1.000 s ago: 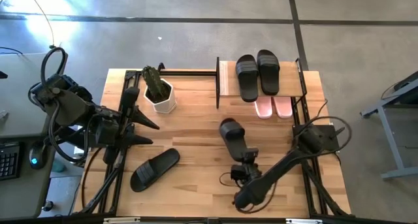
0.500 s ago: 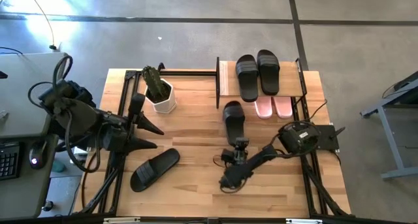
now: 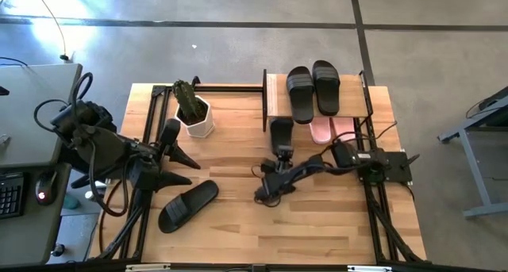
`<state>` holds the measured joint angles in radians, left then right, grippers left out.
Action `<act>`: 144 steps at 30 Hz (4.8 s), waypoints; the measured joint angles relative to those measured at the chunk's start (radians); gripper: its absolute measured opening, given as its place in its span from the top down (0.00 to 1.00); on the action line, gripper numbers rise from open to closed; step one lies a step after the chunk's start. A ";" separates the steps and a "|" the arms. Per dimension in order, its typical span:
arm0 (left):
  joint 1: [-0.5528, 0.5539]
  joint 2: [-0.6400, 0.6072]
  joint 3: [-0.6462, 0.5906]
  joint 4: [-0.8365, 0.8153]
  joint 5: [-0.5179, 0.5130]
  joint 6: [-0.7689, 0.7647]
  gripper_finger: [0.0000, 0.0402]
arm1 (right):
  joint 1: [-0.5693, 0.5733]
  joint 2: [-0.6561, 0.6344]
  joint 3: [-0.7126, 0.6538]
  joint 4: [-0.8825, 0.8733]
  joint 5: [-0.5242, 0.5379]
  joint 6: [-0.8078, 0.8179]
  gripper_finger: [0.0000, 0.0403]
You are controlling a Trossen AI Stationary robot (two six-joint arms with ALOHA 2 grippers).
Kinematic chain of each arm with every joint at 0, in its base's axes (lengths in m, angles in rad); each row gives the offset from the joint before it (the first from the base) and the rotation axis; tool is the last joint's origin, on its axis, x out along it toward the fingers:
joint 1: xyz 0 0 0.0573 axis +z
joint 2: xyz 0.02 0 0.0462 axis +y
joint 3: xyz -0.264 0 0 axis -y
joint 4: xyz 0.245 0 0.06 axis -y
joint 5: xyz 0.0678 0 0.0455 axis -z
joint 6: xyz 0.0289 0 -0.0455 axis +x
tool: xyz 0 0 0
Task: Pick and place slides into the shelf
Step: Put the black slipper under the shelf
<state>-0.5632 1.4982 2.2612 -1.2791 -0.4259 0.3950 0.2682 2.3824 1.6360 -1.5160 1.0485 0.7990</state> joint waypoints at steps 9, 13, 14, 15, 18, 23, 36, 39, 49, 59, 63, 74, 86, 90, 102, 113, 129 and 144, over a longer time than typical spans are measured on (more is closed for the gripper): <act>0.000 0.000 0.000 -0.026 0.008 0.000 0.59 | -0.054 -0.009 0.002 0.135 0.014 -0.165 0.91; 0.000 0.000 0.000 -0.028 0.008 0.001 0.59 | -0.072 -0.010 0.003 0.152 -0.001 -0.194 0.91; 0.000 0.000 0.000 -0.028 0.008 0.001 0.59 | -0.077 -0.010 0.003 0.158 -0.002 -0.201 0.91; 0.000 0.000 0.000 -0.028 0.008 0.002 0.59 | -0.081 -0.011 0.003 0.162 -0.005 -0.208 0.91; 0.000 0.000 0.000 -0.029 0.008 0.002 0.59 | -0.095 -0.013 0.003 0.182 -0.021 -0.234 0.91; 0.000 0.000 0.000 -0.029 0.016 0.004 0.59 | -0.117 -0.031 0.000 0.217 -0.067 -0.266 0.91; 0.000 0.000 0.000 -0.032 0.050 0.004 0.59 | -0.126 -0.051 -0.001 0.324 -0.123 -0.374 0.80; 0.000 0.000 0.000 -0.032 0.053 0.004 0.59 | -0.126 -0.054 0.000 0.342 -0.156 -0.381 0.79; 0.000 0.000 0.000 -0.033 0.053 0.023 0.59 | -0.134 -0.057 0.001 0.347 -0.236 -0.384 0.79; 0.000 0.000 0.000 -0.033 0.053 0.023 0.59 | -0.142 -0.108 -0.002 0.378 -0.328 -0.400 0.74; 0.000 0.000 0.000 -0.032 0.053 0.023 0.59 | -0.146 -0.108 -0.002 0.388 -0.343 -0.434 0.65; 0.000 0.000 0.000 -0.032 0.053 0.023 0.59 | -0.104 -0.110 -0.002 0.311 -0.364 -0.411 0.52; 0.000 0.024 0.002 -0.190 0.151 -0.082 0.59 | 0.085 -0.294 -0.001 0.204 -0.289 -0.276 0.52; -0.002 0.058 0.002 -0.263 0.313 -0.195 0.59 | 0.160 -0.406 -0.001 0.204 -0.290 -0.247 0.52; -0.106 0.126 -0.333 -0.291 0.502 -0.491 0.59 | 0.405 -0.722 0.001 0.415 -0.191 -0.221 0.52; -0.260 0.135 -0.808 -0.218 0.428 -0.704 0.59 | 0.452 -0.741 0.001 0.390 -0.106 -0.223 0.52; -0.470 0.135 -1.041 0.073 0.197 -0.838 0.59 | 0.452 -0.740 0.001 0.378 -0.109 -0.230 0.52; -0.484 0.135 -1.209 0.177 0.172 -0.849 0.59 | 0.438 -0.740 0.000 0.377 -0.090 -0.212 0.52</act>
<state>-1.0475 1.6328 1.0519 -1.1021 -0.2539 -0.4541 0.7063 1.6421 1.6360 -1.1393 0.9585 0.5873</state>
